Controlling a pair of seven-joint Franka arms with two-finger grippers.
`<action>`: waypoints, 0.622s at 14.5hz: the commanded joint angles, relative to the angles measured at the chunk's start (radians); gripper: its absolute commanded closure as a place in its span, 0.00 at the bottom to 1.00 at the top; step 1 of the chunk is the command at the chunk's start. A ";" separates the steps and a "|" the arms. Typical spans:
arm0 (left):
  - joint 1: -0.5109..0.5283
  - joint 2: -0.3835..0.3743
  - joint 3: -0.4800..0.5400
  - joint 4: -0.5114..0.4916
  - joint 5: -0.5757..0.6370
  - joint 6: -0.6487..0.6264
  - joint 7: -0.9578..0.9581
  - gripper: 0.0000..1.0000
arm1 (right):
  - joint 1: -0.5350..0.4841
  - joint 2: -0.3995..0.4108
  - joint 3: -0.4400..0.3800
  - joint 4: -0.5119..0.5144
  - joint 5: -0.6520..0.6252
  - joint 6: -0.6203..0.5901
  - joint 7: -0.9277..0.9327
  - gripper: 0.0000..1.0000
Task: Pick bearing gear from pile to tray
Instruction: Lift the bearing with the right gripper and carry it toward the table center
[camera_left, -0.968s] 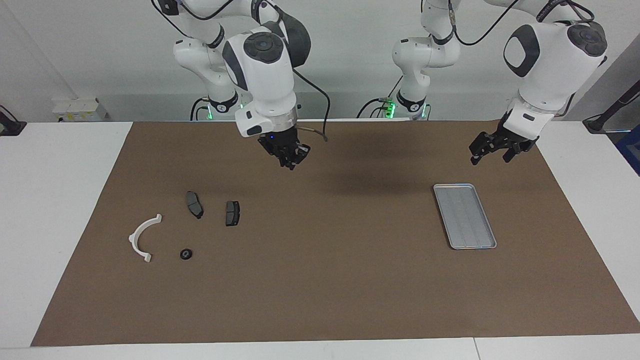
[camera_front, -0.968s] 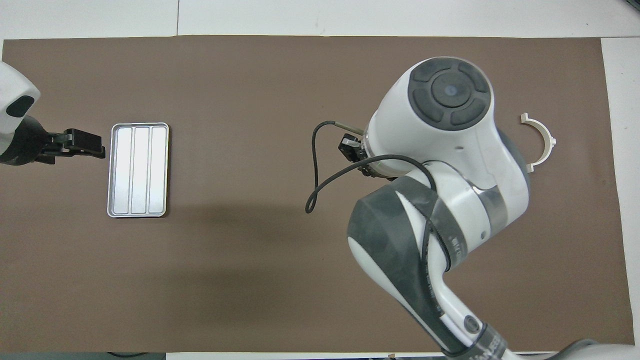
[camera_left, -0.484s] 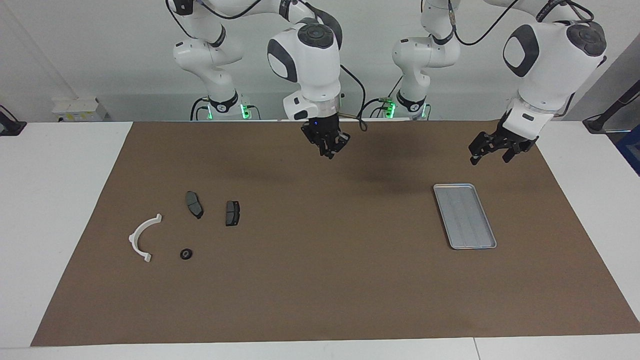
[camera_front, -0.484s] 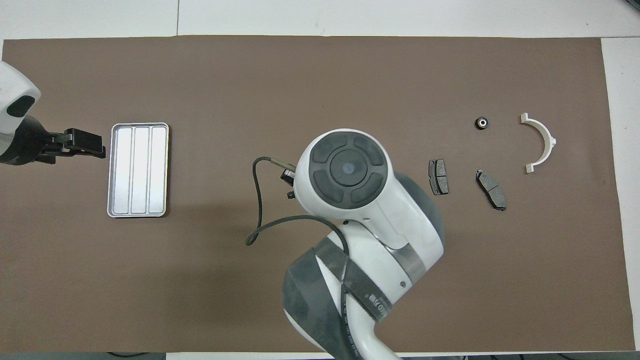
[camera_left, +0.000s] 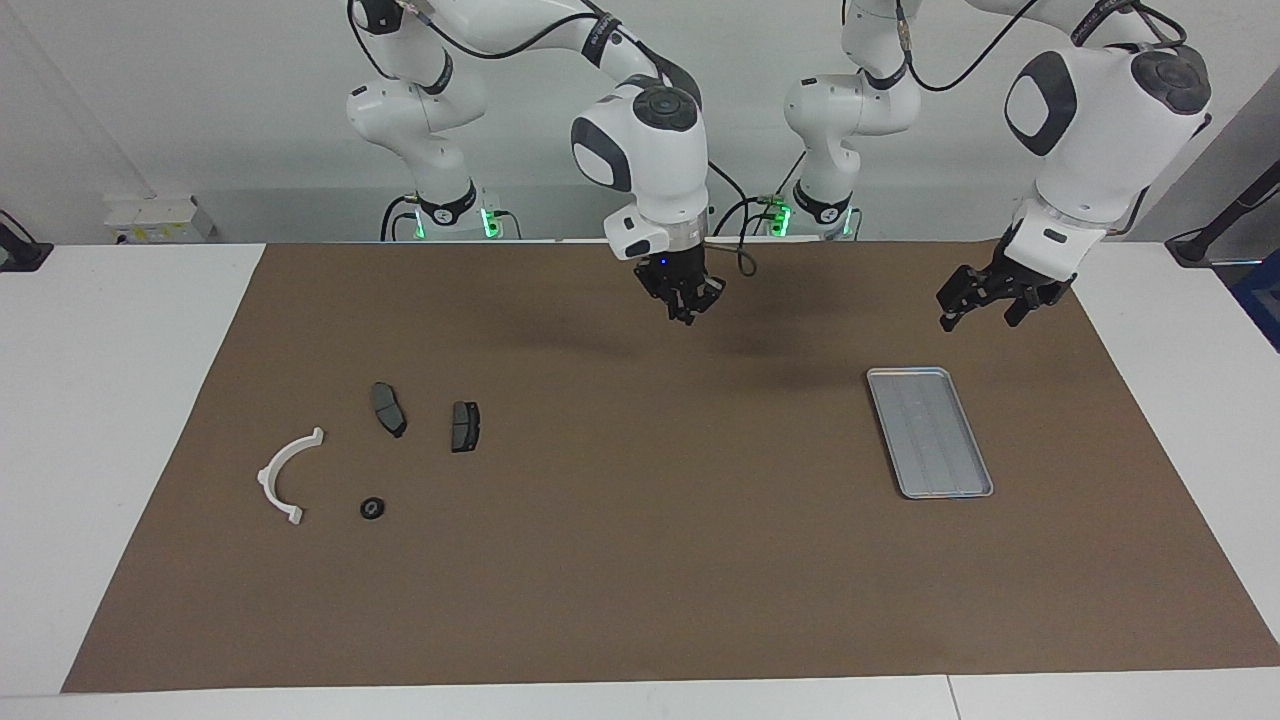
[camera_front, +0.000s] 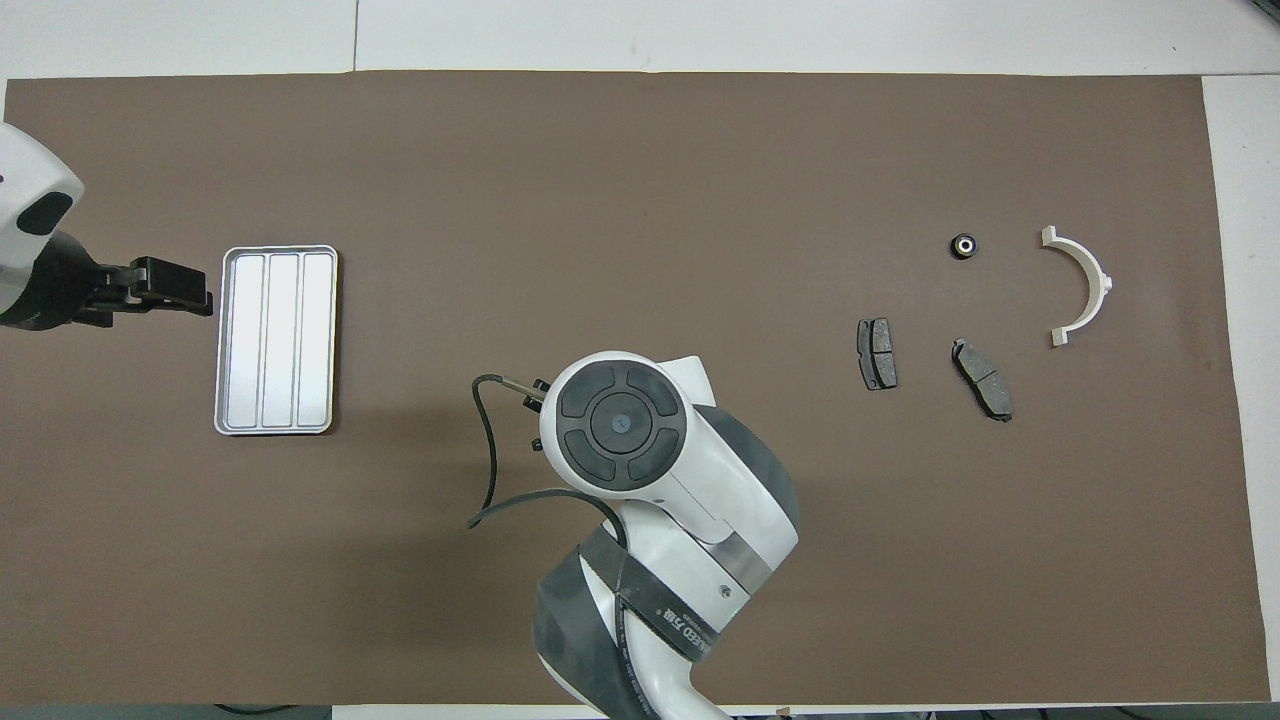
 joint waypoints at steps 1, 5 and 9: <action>0.000 -0.045 0.006 -0.056 -0.001 0.034 -0.002 0.00 | 0.002 0.014 -0.001 -0.028 -0.037 0.037 0.030 1.00; -0.003 -0.045 0.004 -0.057 -0.001 0.037 -0.003 0.00 | 0.000 0.047 -0.001 -0.060 -0.100 0.065 0.029 1.00; -0.006 -0.045 0.006 -0.061 -0.001 0.037 -0.005 0.00 | 0.017 0.136 -0.001 -0.068 -0.218 0.100 0.090 1.00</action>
